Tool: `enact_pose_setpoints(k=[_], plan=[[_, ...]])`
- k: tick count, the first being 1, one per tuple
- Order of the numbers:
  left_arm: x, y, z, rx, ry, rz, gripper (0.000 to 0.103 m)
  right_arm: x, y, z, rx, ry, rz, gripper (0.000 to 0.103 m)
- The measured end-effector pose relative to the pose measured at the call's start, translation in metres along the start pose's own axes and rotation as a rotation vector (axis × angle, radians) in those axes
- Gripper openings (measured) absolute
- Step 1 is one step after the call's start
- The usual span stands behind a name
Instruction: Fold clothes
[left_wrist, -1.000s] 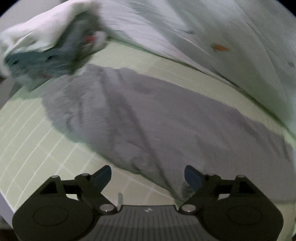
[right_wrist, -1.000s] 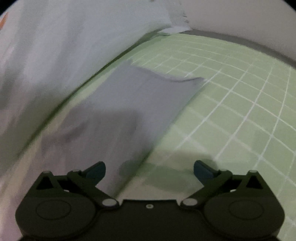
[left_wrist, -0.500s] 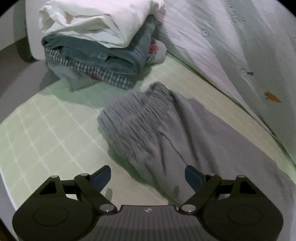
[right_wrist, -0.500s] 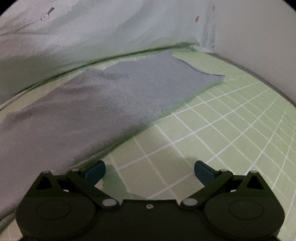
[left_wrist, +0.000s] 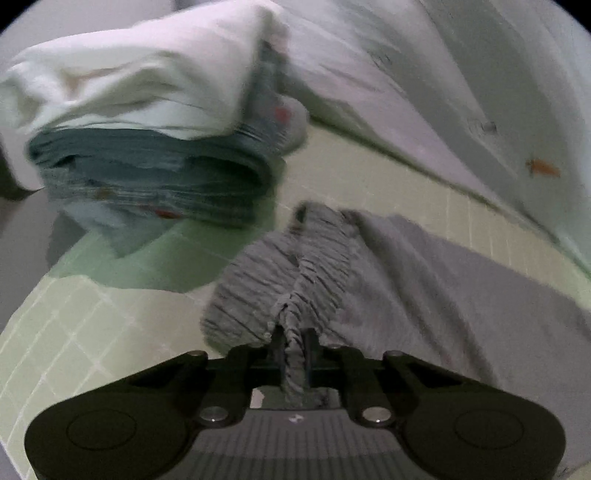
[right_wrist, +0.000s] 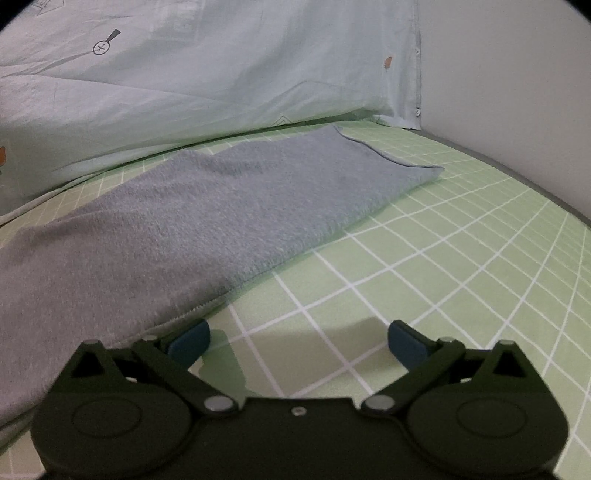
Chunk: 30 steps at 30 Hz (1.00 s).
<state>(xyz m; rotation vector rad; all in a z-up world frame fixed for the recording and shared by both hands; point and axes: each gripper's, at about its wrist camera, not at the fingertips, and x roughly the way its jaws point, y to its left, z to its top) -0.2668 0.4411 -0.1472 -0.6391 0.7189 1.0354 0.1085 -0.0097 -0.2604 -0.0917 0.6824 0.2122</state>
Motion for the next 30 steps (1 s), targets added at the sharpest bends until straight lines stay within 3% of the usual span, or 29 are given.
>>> enact_pose_setpoints(k=[5, 7, 12, 14, 19, 28, 30], plan=[[-0.010, 0.072, -0.015, -0.330, 0.014, -0.064, 0.010, 0.001, -0.001, 0.000, 0.001, -0.002, 0.002, 0.103], [-0.011, 0.088, -0.023, -0.398, 0.023, -0.076, 0.011, 0.001, -0.001, 0.001, 0.002, -0.002, 0.003, 0.103], [-0.022, 0.087, -0.030, -0.446, 0.011, -0.090, 0.035, 0.003, -0.003, 0.001, 0.004, -0.004, 0.004, 0.103], [-0.020, 0.085, -0.031, -0.489, 0.008, -0.105, 0.068, 0.004, -0.003, 0.002, 0.004, -0.005, 0.005, 0.103], [-0.012, 0.074, -0.027, -0.519, -0.003, -0.085, 0.084, 0.005, -0.003, 0.002, 0.007, -0.008, 0.007, 0.103], [0.013, 0.067, -0.018, -0.481, 0.066, 0.043, 0.083, 0.005, -0.005, 0.002, 0.006, -0.006, 0.011, 0.103], [0.013, 0.066, -0.017, -0.462, 0.063, 0.052, 0.065, 0.005, -0.005, 0.002, 0.006, -0.006, 0.012, 0.103]])
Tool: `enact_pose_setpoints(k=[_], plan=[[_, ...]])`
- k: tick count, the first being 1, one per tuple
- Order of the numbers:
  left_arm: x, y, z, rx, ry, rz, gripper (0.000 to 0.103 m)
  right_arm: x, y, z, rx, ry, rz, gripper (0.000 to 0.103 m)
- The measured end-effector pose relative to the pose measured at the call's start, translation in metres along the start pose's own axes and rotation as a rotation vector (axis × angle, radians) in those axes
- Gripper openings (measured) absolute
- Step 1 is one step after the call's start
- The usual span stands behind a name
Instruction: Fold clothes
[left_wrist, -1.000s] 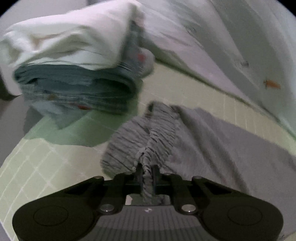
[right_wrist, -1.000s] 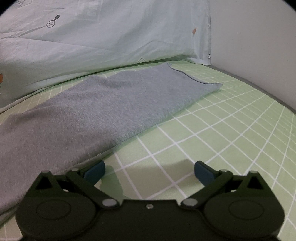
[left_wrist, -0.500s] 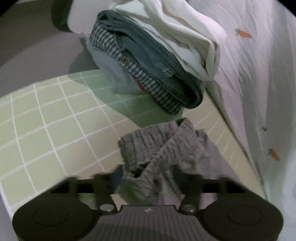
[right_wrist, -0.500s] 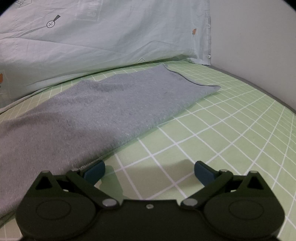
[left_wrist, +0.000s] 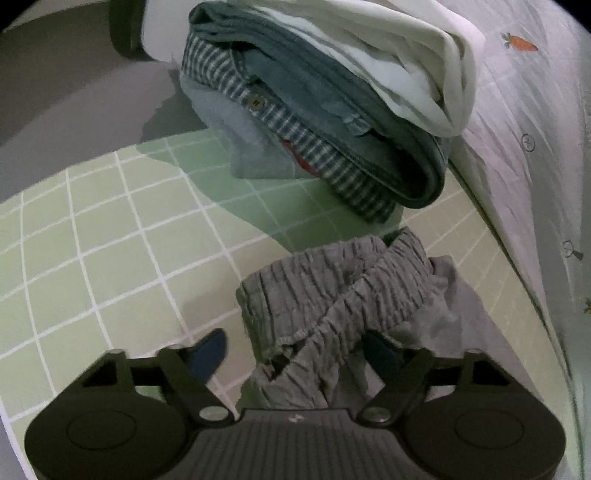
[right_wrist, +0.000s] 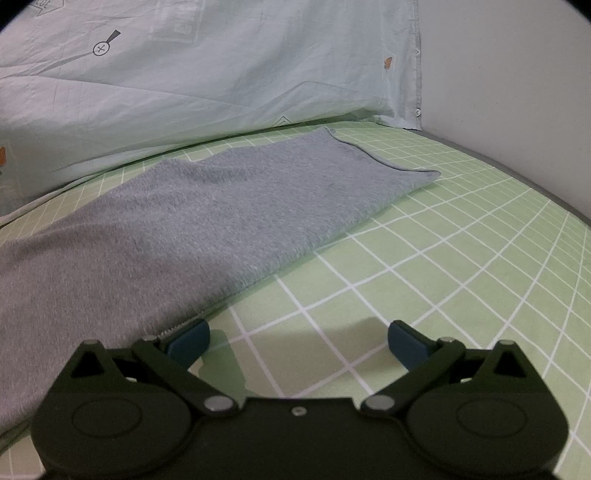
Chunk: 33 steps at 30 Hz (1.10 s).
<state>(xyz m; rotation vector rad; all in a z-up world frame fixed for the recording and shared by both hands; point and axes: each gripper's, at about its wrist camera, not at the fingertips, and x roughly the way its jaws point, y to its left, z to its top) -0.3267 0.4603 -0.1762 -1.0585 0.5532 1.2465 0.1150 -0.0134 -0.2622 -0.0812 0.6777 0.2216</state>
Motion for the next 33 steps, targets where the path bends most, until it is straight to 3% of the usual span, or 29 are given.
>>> enact_pose_setpoints(k=[1, 4, 11, 16, 19, 21, 22, 24, 26, 29, 33], plan=[[0.000, -0.001, 0.000, 0.010, -0.001, -0.002, 0.045, 0.000, 0.000, 0.000, 0.000, 0.000, 0.000, 0.103], [-0.005, -0.007, -0.002, 0.033, -0.014, -0.010, 0.020, 0.000, 0.000, 0.000, 0.000, 0.000, 0.001, 0.103], [-0.042, -0.058, -0.021, 0.239, -0.132, -0.065, 0.015, 0.000, -0.001, 0.000, 0.001, -0.001, 0.005, 0.103], [-0.068, -0.121, -0.053, 0.450, -0.206, -0.169, 0.015, 0.000, -0.001, -0.001, 0.001, 0.000, 0.009, 0.103], [-0.075, -0.165, -0.083, 0.603, -0.200, -0.278, 0.016, 0.000, -0.001, -0.001, 0.001, 0.000, 0.011, 0.103], [-0.072, -0.194, -0.109, 0.733, -0.149, -0.335, 0.019, 0.000, -0.002, 0.000, 0.001, 0.000, 0.013, 0.103], [-0.069, -0.209, -0.123, 0.804, -0.113, -0.360, 0.024, 0.000, -0.002, 0.000, 0.001, 0.000, 0.014, 0.103], [-0.062, -0.225, -0.148, 0.856, -0.043, -0.375, 0.037, 0.000, -0.001, 0.000, 0.001, 0.000, 0.015, 0.103], [-0.058, -0.233, -0.164, 0.875, 0.032, -0.397, 0.066, 0.000, -0.001, -0.001, 0.000, 0.000, 0.017, 0.103], [-0.062, -0.228, -0.166, 0.886, 0.024, -0.398, 0.084, 0.000, -0.002, 0.000, -0.003, 0.003, 0.023, 0.103], [-0.065, -0.206, -0.147, 0.847, -0.045, -0.292, 0.091, 0.001, 0.003, 0.012, -0.051, 0.094, 0.080, 0.103]])
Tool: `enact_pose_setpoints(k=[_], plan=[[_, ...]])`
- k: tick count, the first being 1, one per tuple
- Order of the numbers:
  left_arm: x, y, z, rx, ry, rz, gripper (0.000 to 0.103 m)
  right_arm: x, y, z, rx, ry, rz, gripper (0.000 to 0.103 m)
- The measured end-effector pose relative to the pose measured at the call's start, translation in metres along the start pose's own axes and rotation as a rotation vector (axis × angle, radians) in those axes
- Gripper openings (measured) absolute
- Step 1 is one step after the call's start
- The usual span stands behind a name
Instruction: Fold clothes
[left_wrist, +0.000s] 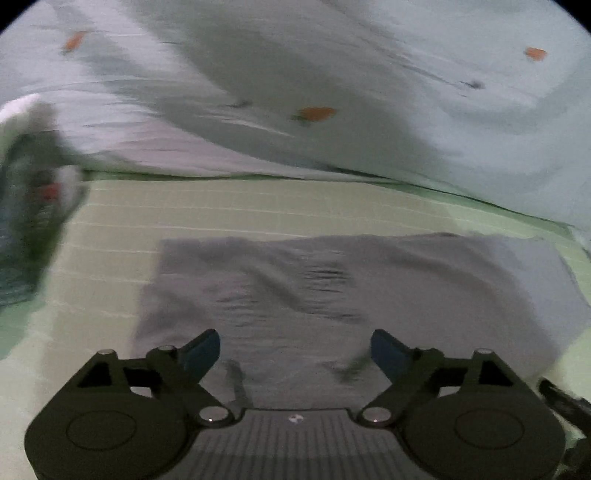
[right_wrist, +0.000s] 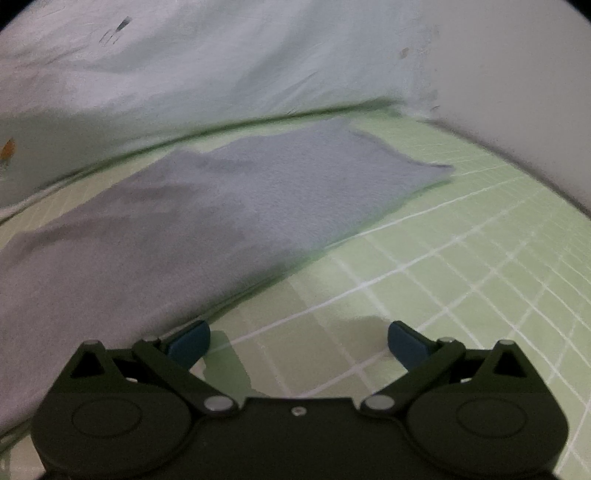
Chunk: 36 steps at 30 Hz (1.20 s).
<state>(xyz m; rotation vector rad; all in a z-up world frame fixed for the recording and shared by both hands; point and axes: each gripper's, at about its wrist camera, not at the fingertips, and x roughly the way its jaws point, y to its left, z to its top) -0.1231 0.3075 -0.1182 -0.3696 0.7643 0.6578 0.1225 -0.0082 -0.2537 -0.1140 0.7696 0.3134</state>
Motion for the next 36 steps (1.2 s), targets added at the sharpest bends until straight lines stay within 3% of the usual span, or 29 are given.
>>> enact_pose_setpoints(k=[2, 6, 9, 15, 21, 25, 26, 27, 28, 29, 33, 34, 36], plan=[[-0.005, 0.020, -0.002, -0.041, -0.003, 0.068, 0.095, -0.006, 0.009, 0.010, -0.015, 0.028, 0.052, 0.103], [-0.003, 0.070, -0.010, -0.147, 0.052, 0.192, 0.096, -0.038, 0.047, 0.026, -0.096, -0.100, 0.128, 0.103], [0.003, 0.089, -0.019, -0.188, 0.110, 0.236, 0.096, -0.053, 0.090, 0.038, -0.165, -0.133, 0.253, 0.103], [0.017, 0.103, -0.030, -0.208, 0.181, 0.246, 0.096, -0.060, 0.185, 0.037, -0.271, -0.056, 0.571, 0.080], [0.035, 0.116, -0.032, -0.249, 0.256, 0.285, 0.097, -0.061, 0.264, 0.019, -0.384, 0.058, 0.788, 0.074], [0.043, 0.122, -0.033, -0.271, 0.283, 0.283, 0.100, -0.053, 0.300, 0.005, -0.482, 0.111, 0.803, 0.074], [0.044, 0.122, -0.034, -0.275, 0.284, 0.284, 0.101, -0.050, 0.307, 0.004, -0.502, 0.119, 0.808, 0.062], [0.044, 0.122, -0.034, -0.277, 0.284, 0.285, 0.101, -0.047, 0.310, 0.004, -0.511, 0.131, 0.813, 0.036], [0.045, 0.123, -0.034, -0.280, 0.283, 0.284, 0.101, -0.045, 0.313, 0.005, -0.520, 0.143, 0.817, 0.028], [0.045, 0.124, -0.034, -0.284, 0.282, 0.285, 0.101, -0.042, 0.316, 0.005, -0.529, 0.155, 0.821, 0.012], [0.042, 0.125, -0.031, -0.288, 0.265, 0.276, 0.101, -0.044, 0.299, 0.024, -0.500, 0.077, 0.790, 0.007], [0.041, 0.125, -0.030, -0.283, 0.257, 0.274, 0.101, -0.045, 0.293, 0.032, -0.475, 0.051, 0.778, 0.001], [0.041, 0.123, -0.028, -0.274, 0.247, 0.275, 0.101, -0.038, 0.274, 0.053, -0.369, 0.008, 0.696, 0.000]])
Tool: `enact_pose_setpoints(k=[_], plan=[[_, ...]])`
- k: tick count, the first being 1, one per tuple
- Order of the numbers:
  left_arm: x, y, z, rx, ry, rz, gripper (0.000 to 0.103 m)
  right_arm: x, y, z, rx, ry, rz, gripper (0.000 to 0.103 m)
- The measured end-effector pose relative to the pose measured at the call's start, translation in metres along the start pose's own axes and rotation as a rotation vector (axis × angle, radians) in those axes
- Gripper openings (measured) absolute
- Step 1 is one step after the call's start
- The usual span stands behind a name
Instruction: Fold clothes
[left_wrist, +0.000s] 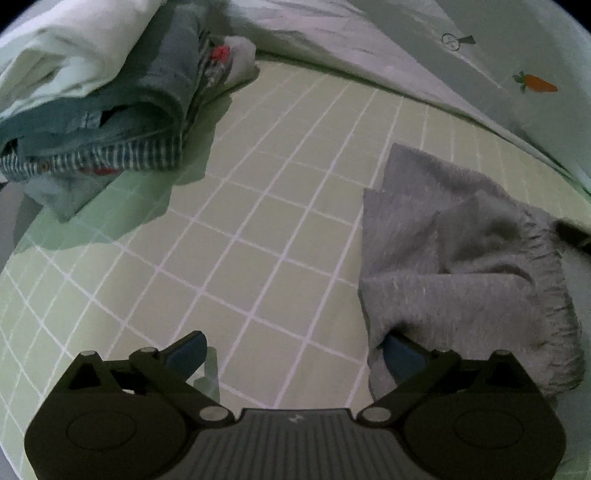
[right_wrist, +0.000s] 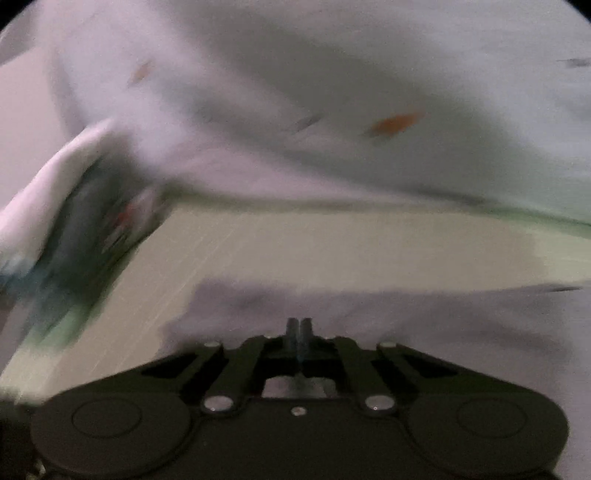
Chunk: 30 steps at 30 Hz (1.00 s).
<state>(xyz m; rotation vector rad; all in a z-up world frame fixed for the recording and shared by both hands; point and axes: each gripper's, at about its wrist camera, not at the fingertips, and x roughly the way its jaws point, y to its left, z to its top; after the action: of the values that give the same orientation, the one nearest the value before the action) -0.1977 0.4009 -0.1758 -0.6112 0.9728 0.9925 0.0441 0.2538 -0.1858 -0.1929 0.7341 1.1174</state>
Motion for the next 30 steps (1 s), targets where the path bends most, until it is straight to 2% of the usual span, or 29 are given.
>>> enact_pose_setpoints(k=[2, 4, 5, 7, 8, 9, 12, 16, 17, 18, 19, 20, 22, 24, 28, 29, 30], plan=[[0.001, -0.003, 0.001, 0.008, -0.002, -0.001, 0.101, -0.004, -0.023, 0.010, 0.080, -0.033, -0.069, 0.000], [0.002, -0.006, 0.001, 0.017, 0.001, -0.003, 0.101, 0.003, -0.041, 0.012, 0.119, 0.022, -0.104, 0.006], [0.003, -0.007, 0.001, 0.023, 0.005, -0.002, 0.101, 0.002, -0.044, 0.009, 0.142, 0.037, -0.089, 0.009], [0.005, -0.009, 0.000, 0.030, 0.010, 0.002, 0.101, -0.001, -0.047, 0.001, 0.192, 0.046, -0.033, 0.031], [0.006, -0.009, 0.000, 0.030, 0.013, 0.003, 0.101, -0.003, -0.043, -0.003, 0.207, 0.039, 0.011, 0.054], [0.007, -0.009, 0.000, 0.029, 0.016, 0.005, 0.101, -0.004, -0.038, -0.007, 0.210, 0.033, 0.047, 0.057], [0.009, -0.008, -0.001, 0.018, 0.024, 0.004, 0.101, 0.006, -0.010, -0.013, 0.135, 0.073, 0.149, 0.055], [0.010, -0.009, -0.001, 0.019, 0.029, 0.009, 0.102, 0.028, 0.010, -0.019, 0.077, 0.152, 0.168, 0.055], [0.011, -0.008, -0.001, 0.018, 0.030, 0.010, 0.103, 0.034, 0.011, -0.020, 0.073, 0.175, 0.170, 0.051], [0.011, -0.008, -0.001, 0.015, 0.032, 0.010, 0.103, 0.039, 0.013, -0.022, 0.068, 0.199, 0.171, 0.037], [0.012, -0.007, -0.001, 0.006, 0.034, 0.005, 0.103, 0.040, 0.014, -0.022, 0.053, 0.207, 0.188, 0.028], [0.012, -0.006, -0.002, -0.004, 0.037, 0.001, 0.103, 0.038, 0.015, -0.020, 0.025, 0.197, 0.195, 0.011], [0.013, -0.003, -0.003, -0.023, 0.042, -0.010, 0.103, 0.029, 0.013, -0.013, 0.002, 0.151, 0.186, 0.007], [0.012, -0.003, -0.003, -0.018, 0.039, -0.012, 0.103, 0.016, 0.005, -0.002, 0.017, 0.079, 0.152, 0.006], [0.009, -0.003, -0.005, 0.002, 0.024, -0.044, 0.103, 0.005, -0.033, 0.013, 0.184, 0.012, 0.019, 0.007], [0.008, -0.004, -0.005, 0.003, 0.023, -0.059, 0.103, 0.008, -0.037, 0.011, 0.187, 0.044, -0.008, 0.010], [0.009, -0.005, -0.006, 0.004, 0.028, -0.063, 0.103, 0.012, -0.041, 0.008, 0.189, 0.077, -0.035, 0.022]])
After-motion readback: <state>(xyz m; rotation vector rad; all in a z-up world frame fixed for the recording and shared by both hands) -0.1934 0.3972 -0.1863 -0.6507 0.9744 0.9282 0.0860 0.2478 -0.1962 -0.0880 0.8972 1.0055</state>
